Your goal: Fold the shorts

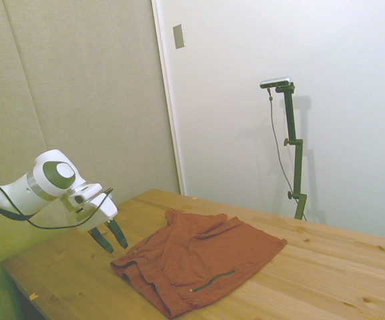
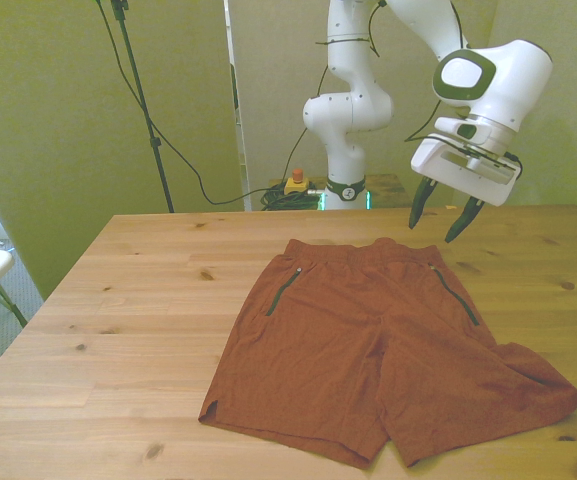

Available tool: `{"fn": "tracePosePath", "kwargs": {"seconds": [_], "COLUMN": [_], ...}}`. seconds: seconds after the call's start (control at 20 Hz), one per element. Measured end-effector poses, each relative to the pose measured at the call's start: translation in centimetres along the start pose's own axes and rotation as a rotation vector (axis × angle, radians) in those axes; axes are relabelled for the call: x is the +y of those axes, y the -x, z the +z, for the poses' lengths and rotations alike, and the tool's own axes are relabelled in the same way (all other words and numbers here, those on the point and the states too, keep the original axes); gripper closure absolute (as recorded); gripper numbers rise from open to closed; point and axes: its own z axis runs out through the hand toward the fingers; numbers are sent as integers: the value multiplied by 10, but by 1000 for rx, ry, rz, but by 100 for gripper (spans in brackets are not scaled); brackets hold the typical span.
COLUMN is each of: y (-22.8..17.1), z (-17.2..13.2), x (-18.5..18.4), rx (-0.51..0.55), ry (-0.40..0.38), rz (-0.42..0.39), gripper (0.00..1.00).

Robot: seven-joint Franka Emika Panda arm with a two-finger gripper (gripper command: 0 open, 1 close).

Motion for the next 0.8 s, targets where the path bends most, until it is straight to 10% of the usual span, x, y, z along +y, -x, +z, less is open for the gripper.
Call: {"fn": "tracePosePath", "kwargs": {"seconds": [0.6,0.65,0.8], "y": [25,24,24], "z": [23,24,27], "x": [-21,-20,-18], "rx": [51,60,78], "ry": [70,78,90], "rz": [-82,-88,-100], "gripper": [0,100,100]}}
